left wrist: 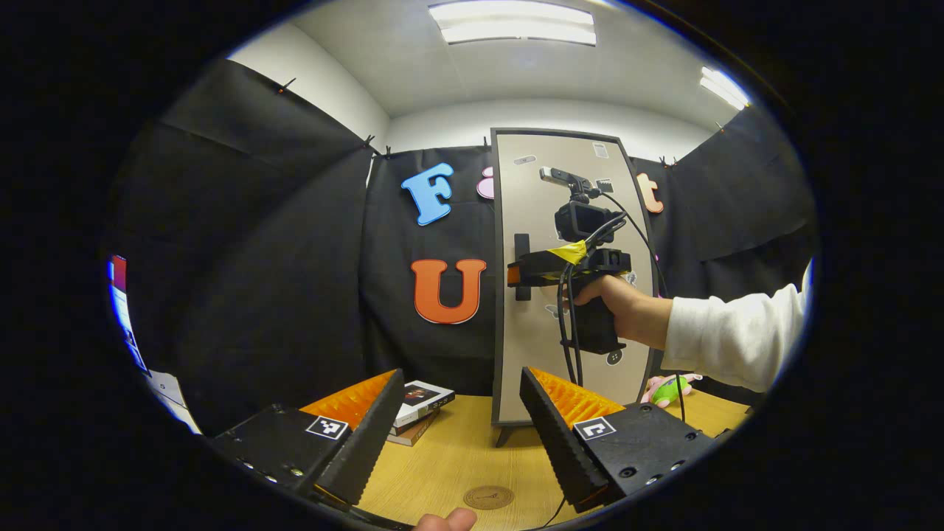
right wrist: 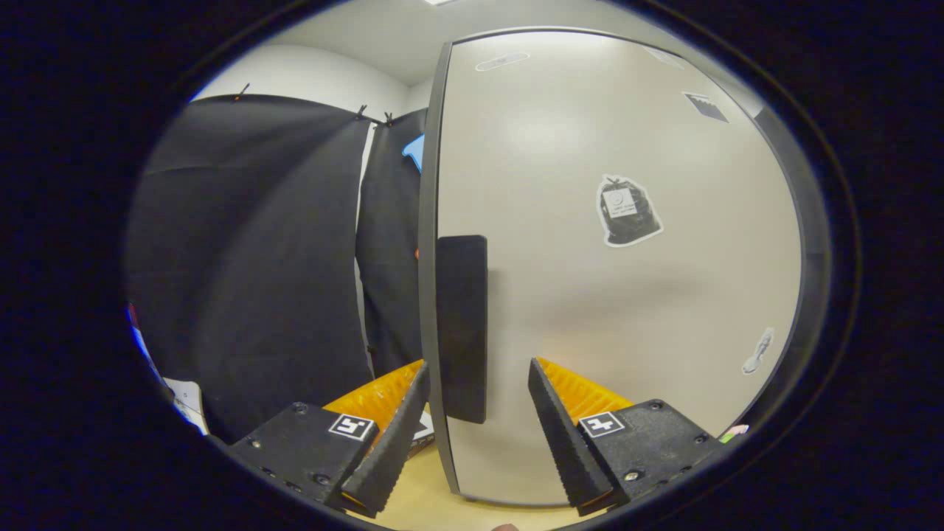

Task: Open the cabinet door with the right hand, grasp the bottle in the cabinet with the left hand and place it on the coaster, then close the cabinet door with the right hand.

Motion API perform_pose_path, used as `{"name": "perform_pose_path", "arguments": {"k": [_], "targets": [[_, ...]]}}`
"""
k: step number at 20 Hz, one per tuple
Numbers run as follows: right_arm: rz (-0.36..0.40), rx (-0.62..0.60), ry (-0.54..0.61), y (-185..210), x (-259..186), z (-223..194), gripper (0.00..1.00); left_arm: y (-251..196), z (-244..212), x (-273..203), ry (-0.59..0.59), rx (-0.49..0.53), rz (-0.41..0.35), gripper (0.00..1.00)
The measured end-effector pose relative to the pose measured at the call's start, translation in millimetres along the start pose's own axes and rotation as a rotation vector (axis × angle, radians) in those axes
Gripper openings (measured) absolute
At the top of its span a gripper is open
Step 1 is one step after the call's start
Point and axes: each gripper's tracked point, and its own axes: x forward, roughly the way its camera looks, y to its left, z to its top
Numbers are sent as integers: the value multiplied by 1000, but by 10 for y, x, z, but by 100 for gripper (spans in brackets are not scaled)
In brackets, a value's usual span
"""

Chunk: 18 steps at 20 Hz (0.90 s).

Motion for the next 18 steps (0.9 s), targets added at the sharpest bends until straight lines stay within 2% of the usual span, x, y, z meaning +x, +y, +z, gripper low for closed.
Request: {"name": "perform_pose_path", "arguments": {"k": [1, 2, 4, 5, 6, 10, 14, 18], "targets": [[-9, 1, 8, -1, 26, -8, 84, 26, 11, 0, -3, -1, 4, 95], [-15, -3, -8, 24, 65, 20, 77, 50, 13, 12, -6, -2, 9, 95], [-21, -21, -3, 61, 105, 0, 56, 60, -9, 30, 0, -3, 14, 95], [-18, -30, 16, 87, 114, -38, 53, 70, -26, 35, 3, -5, 15, 95], [-31, -42, 5, 77, 119, -26, 42, 81, -14, 31, 0, -6, 16, 95], [-26, -15, 0, 54, 127, -37, 25, 135, -11, 32, -7, -10, 25, 95], [-25, -13, 15, 61, 81, -53, 19, 179, -25, 57, 5, -20, 27, 95], [8, -7, 26, 107, -92, -50, 20, 244, -30, 139, -6, -10, 28, 95]]}}
